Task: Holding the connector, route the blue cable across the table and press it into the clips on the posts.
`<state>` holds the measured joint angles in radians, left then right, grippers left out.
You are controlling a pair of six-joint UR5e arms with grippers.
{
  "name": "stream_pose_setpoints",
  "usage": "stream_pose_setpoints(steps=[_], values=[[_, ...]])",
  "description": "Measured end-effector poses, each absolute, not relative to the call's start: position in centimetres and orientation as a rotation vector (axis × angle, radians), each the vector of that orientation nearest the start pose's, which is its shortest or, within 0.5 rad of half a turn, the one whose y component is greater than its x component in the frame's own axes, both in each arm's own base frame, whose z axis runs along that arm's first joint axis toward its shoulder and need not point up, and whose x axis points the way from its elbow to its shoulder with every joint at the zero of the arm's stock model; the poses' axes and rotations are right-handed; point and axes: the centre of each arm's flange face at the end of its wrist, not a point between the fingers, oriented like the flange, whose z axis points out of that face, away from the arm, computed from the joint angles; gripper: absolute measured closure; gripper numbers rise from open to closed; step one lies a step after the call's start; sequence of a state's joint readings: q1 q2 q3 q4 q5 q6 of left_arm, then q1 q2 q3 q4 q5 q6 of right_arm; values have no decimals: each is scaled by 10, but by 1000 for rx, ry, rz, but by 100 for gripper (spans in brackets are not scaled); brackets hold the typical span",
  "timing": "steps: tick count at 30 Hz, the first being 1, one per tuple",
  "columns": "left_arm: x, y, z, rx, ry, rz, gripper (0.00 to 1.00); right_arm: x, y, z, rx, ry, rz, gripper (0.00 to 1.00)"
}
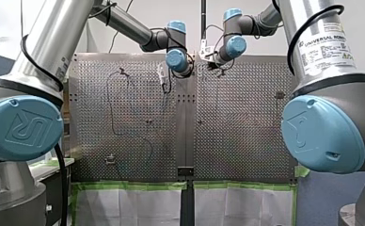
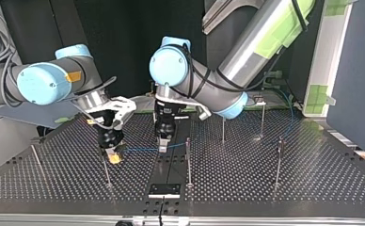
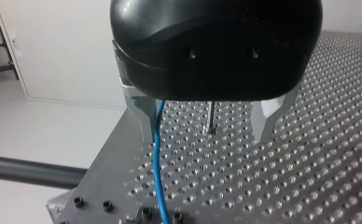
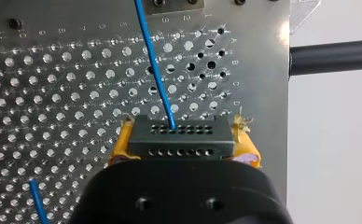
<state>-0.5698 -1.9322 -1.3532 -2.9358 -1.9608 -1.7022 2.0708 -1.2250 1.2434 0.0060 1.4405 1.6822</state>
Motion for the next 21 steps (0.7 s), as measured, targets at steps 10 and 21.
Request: stream_pose_setpoints(steps=[10, 21], values=[[510, -432, 405, 15, 1530, -247, 0, 431, -485, 453, 1656, -966, 1714, 100], [519, -437, 423, -26, 1496, -237, 58, 432, -486, 452, 1657, -966, 1712, 100]])
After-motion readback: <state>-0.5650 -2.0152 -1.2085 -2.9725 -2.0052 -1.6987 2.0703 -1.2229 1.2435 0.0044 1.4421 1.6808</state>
